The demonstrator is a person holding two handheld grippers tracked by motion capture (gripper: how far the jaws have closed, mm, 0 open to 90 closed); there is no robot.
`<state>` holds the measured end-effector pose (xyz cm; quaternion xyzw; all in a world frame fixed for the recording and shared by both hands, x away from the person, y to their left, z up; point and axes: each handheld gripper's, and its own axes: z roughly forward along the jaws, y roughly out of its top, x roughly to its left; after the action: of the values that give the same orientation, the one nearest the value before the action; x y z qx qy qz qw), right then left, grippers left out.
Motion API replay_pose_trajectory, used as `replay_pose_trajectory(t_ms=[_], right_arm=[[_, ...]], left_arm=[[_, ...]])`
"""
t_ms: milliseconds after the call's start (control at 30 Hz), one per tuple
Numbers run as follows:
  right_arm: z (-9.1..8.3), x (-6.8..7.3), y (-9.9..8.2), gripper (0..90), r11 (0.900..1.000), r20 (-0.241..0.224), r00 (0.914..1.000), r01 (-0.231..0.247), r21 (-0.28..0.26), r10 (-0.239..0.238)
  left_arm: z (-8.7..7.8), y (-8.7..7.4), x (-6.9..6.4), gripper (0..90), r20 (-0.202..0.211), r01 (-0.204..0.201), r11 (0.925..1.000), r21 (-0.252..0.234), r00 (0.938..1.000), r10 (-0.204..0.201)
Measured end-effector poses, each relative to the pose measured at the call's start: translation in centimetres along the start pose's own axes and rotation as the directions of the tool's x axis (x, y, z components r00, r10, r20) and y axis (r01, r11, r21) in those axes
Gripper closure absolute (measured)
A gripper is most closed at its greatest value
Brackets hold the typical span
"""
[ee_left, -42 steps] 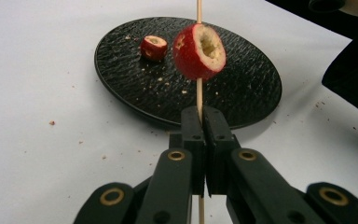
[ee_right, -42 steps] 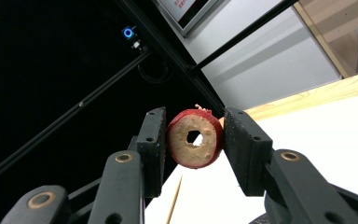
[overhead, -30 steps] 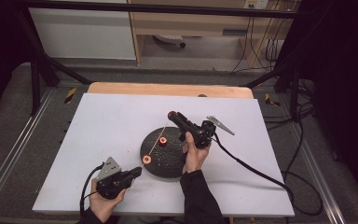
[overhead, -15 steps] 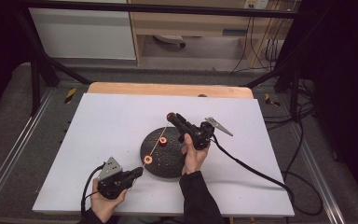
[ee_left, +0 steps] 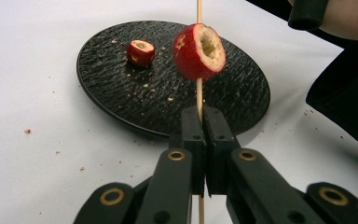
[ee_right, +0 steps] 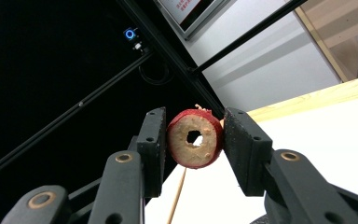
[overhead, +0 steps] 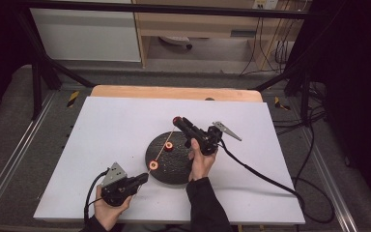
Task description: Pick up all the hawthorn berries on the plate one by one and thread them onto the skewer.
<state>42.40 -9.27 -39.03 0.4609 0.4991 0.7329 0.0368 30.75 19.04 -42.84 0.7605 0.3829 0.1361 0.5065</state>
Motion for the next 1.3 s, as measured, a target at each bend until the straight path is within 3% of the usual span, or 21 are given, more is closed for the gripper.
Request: replay_pose_trajectory(t_ms=[133, 533, 767, 1033, 1300], right_arm=[[0.1, -0.1, -0.2, 60.8, 1.0000, 0.001, 1.0000, -0.002, 0.006, 0.002], [0.0, 0.1, -0.7, 60.8, 0.9997, -0.001, 0.9999, 0.013, 0.020, -0.013], [-0.2, 0.2, -0.9, 60.9, 0.9995, -0.005, 0.9998, 0.021, 0.025, -0.020], [-0.4, 0.4, -0.4, 60.9, 0.9993, -0.006, 0.9997, 0.023, 0.029, -0.023], [-0.6, 0.6, 0.0, 61.3, 0.9991, -0.017, 0.9999, -0.002, 0.041, 0.003]], left_arm=[[0.0, 0.0, -0.1, 88.1, -0.001, -0.001, 1.0000, 0.001, 1.0000, 0.001], [0.5, 0.5, -0.7, 88.1, -0.001, 0.051, 0.9987, -0.005, 0.9987, -0.051], [0.6, 1.1, -0.9, 88.1, -0.009, 0.062, 0.9980, -0.013, 0.9980, -0.062], [1.2, 1.5, -1.2, 88.1, -0.010, 0.051, 0.9986, -0.013, 0.9986, -0.051], [0.9, 1.8, -1.2, 88.3, -0.010, 0.022, 0.9987, -0.045, 0.9997, -0.023]])
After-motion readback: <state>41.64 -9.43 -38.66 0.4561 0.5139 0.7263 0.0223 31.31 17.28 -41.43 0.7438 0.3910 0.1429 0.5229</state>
